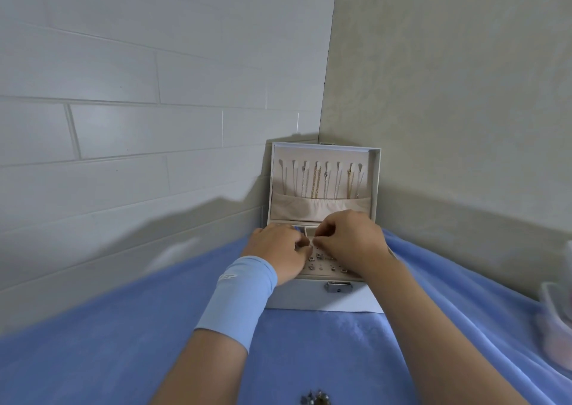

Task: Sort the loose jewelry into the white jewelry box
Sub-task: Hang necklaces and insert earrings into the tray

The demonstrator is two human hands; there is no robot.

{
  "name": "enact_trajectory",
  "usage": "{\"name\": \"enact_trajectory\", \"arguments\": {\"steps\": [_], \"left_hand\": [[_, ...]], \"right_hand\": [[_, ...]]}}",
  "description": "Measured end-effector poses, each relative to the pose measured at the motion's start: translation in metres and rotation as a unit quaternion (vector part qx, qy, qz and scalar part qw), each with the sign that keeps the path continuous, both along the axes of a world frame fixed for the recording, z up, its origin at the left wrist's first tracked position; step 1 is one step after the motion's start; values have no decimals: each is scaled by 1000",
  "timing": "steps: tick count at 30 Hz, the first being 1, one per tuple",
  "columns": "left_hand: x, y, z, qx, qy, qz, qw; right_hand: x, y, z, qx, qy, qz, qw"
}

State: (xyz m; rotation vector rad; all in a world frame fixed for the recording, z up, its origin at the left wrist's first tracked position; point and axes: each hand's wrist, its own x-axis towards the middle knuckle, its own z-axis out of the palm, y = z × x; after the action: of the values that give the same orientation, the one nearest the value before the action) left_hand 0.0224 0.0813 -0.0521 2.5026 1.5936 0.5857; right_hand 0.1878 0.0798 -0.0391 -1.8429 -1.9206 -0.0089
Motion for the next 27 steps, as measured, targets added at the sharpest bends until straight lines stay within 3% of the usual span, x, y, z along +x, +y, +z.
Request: {"name": "enact_trajectory", "arguments": {"steps": [7, 15, 22, 27], "left_hand": [[-1, 0, -3, -10, -36, -1, 999], [0, 1, -3, -2, -25, -3, 1000], [0, 2, -4, 4, -23, -5, 1000], [-1, -2, -2, 17, -38, -12, 999]], "right_hand": [[2, -1, 5, -25, -27, 6, 999], [3, -2, 5, -7, -46, 8, 999], [5, -4, 9, -48, -57, 33, 997], [2, -8, 9, -42, -32, 22, 998]]}}
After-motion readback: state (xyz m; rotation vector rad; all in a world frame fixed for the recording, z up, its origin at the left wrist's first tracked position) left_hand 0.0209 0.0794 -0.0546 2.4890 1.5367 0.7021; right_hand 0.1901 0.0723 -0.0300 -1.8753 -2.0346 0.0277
